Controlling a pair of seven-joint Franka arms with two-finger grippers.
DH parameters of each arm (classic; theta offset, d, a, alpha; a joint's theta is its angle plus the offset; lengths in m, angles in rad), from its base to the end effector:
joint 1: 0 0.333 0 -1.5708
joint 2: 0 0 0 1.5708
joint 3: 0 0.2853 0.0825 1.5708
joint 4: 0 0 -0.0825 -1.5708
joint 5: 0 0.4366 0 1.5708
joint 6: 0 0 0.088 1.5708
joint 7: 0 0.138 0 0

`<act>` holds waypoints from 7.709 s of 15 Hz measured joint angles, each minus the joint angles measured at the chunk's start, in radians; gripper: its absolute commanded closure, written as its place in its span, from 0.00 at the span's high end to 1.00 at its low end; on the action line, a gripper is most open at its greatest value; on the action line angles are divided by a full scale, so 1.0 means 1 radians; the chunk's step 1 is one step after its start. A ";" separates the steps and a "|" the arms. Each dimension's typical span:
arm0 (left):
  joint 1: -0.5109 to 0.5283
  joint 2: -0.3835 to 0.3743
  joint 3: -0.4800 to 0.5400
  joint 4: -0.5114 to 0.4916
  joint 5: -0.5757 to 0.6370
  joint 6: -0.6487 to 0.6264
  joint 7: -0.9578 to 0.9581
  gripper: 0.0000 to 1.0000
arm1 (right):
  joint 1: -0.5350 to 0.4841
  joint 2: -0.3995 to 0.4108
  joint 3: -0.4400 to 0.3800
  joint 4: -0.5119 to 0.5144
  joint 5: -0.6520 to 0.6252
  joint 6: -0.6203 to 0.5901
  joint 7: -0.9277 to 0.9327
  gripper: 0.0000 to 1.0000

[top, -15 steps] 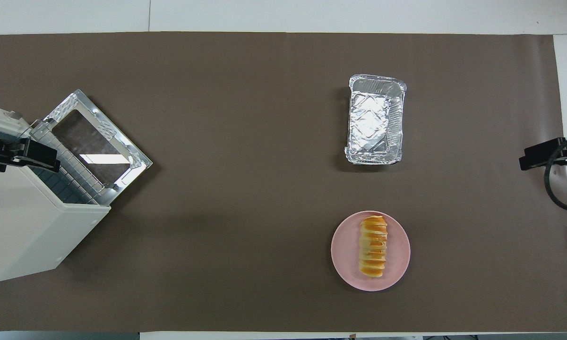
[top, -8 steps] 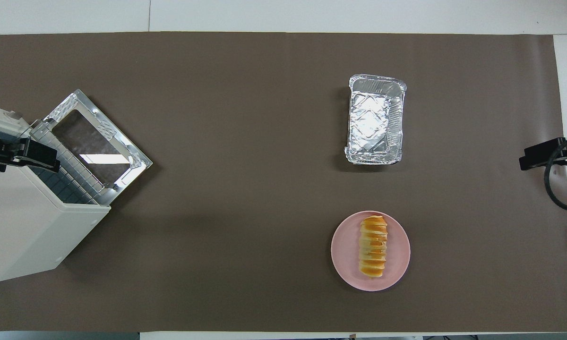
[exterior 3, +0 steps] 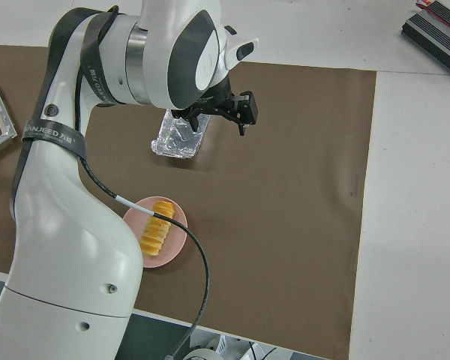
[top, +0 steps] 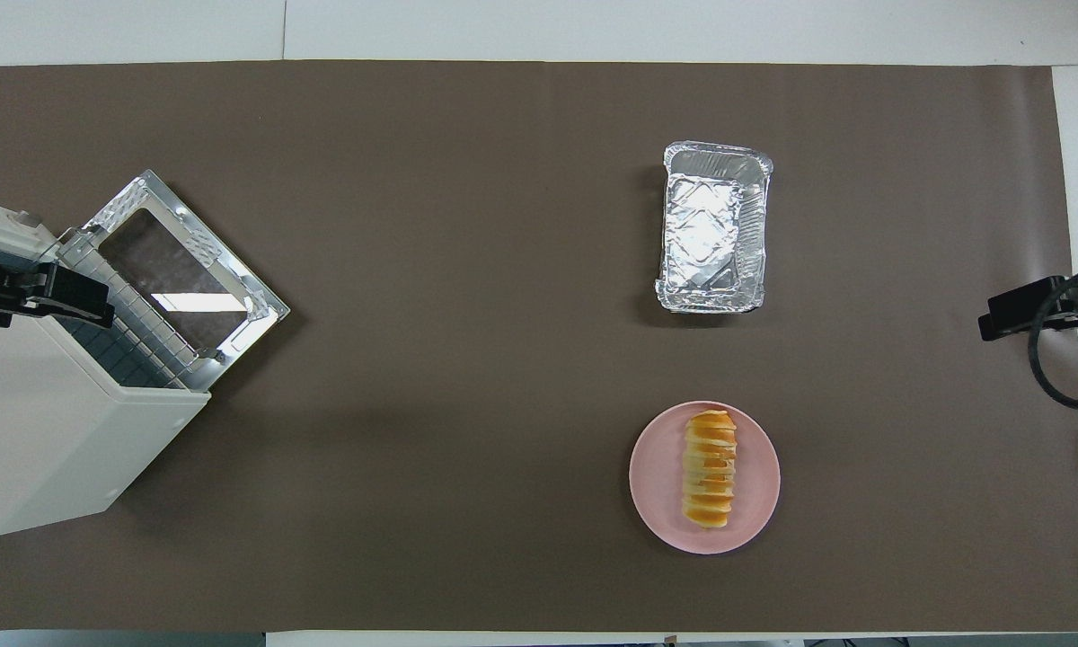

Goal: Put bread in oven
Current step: 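Reach the right gripper down to the bread rolls on the pink plate, then grasp the golden bread rolls with the right gripper and lift, then carry the bread rolls with the right gripper over the foil tray, then lower the bread rolls into the foil tray and open the right gripper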

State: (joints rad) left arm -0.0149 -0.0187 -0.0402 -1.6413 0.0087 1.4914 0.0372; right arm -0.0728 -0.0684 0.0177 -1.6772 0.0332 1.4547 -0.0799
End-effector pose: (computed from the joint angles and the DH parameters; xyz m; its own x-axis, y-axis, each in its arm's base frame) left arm 0.5858 -0.0312 0.5312 0.9872 -0.0909 -0.1311 -0.0923 -0.9957 -0.0046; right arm 0.5674 -0.0262 0.5393 0.9882 0.0290 -0.1504 0.0226 -0.9988 -0.0441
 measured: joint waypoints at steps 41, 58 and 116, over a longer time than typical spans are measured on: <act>0.000 0.000 0.000 0.000 0.000 0.000 0.000 1.00 | 0.536 -0.133 0.013 -1.033 0.019 1.051 0.619 0.08; 0.000 0.000 0.000 0.000 0.000 0.000 0.000 1.00 | 0.253 0.003 -0.007 -0.346 0.069 0.572 0.268 0.08; 0.000 0.000 0.000 0.000 0.000 0.000 0.000 1.00 | 0.201 0.521 -0.008 -0.055 0.014 0.774 0.206 0.40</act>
State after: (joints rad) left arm -0.0147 -0.0187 -0.0401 -1.6413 0.0087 1.4914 0.0372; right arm 0.1277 0.4524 0.0096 -1.7327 0.0470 2.2286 0.1259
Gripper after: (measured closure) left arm 0.000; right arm 0.097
